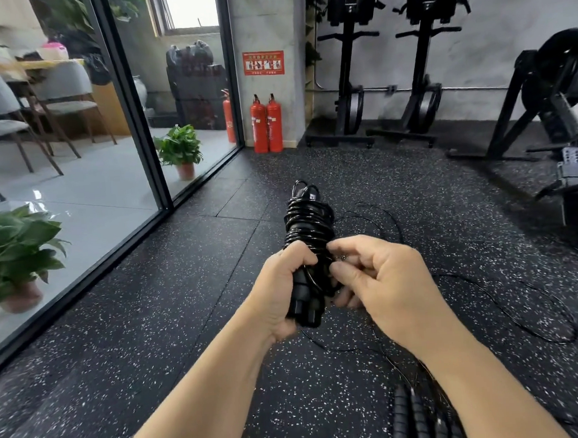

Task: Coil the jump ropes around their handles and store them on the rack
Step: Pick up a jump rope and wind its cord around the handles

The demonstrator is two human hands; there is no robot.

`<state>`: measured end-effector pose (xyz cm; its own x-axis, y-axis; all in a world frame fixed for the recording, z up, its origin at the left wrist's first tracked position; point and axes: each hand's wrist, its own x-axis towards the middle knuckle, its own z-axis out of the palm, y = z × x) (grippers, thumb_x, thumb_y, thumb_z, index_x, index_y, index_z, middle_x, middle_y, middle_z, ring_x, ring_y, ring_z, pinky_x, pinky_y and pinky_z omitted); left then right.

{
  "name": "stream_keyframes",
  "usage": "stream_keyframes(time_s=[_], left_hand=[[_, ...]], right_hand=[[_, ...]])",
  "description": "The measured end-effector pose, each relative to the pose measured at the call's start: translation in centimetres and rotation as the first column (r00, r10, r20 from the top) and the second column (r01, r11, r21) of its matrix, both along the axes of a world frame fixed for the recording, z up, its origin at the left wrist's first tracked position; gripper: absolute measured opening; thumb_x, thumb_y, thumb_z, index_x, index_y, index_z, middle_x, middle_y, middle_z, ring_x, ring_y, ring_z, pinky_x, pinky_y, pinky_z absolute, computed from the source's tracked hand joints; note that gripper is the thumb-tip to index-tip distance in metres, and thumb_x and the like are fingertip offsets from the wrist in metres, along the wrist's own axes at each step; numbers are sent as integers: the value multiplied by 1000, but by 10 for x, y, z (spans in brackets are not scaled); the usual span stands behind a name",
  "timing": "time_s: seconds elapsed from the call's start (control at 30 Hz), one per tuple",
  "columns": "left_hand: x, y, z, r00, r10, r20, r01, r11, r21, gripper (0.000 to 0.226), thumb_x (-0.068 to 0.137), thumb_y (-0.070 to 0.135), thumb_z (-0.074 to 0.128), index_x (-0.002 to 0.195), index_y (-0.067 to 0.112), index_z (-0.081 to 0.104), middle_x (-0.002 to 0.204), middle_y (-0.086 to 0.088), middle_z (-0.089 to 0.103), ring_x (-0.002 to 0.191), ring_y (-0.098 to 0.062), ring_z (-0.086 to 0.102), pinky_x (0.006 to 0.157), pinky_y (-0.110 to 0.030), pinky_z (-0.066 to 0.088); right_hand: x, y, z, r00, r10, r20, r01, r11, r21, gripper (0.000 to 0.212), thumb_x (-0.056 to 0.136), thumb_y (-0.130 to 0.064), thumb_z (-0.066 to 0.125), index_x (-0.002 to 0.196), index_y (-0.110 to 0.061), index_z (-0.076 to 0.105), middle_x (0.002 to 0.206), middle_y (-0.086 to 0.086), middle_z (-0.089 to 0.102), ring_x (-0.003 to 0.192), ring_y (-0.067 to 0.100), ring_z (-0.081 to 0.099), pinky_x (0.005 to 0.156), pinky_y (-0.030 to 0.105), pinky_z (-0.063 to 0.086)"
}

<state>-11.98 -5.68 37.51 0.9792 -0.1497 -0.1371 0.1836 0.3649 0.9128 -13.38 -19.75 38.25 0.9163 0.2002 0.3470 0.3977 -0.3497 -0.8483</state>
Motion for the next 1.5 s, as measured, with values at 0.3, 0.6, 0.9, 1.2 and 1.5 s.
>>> stream_keyframes(time_s=[0.3,0.6,0.9,1.2,1.5], left_hand=[[-1,4,-7,995,-96,-37,100,988,119,32,63,19,52,90,3,58,66,-13,61,52,-22,61,51,-23,43],[2,2,-6,995,-89,-54,93,993,71,24,88,14,40,80,5,60,63,-10,61,58,-22,52,59,-30,36],[-2,2,-6,988,-105,-112,117,988,105,25,61,22,53,79,6,58,61,-11,60,51,-21,54,58,-27,39],[-1,1,-2,980,-8,-197,14,999,30,40,86,37,49,51,18,53,55,-2,45,43,-15,41,50,-22,35],[-5,6,1,979,-11,-205,15,1000,18,36,86,35,48,58,15,56,59,-4,52,47,-18,48,53,-24,39]], right_hand=[[6,-7,0,998,-55,-37,45,969,-243,14,86,-18,71,87,-27,60,60,-11,64,49,7,59,56,32,51],[-1,0,2,996,-91,-18,91,996,5,7,90,-12,65,87,-15,71,62,-6,67,51,3,60,52,19,50],[2,0,-5,982,-143,124,169,958,-232,10,87,-23,69,79,-24,65,67,-10,64,61,5,58,59,29,50],[2,20,-11,834,-146,532,411,806,-425,21,88,-18,57,78,-20,39,72,-9,41,56,14,35,43,22,20],[12,21,-20,810,-107,577,372,854,-363,17,83,-19,58,75,-14,44,70,-5,45,54,12,35,49,22,26]])
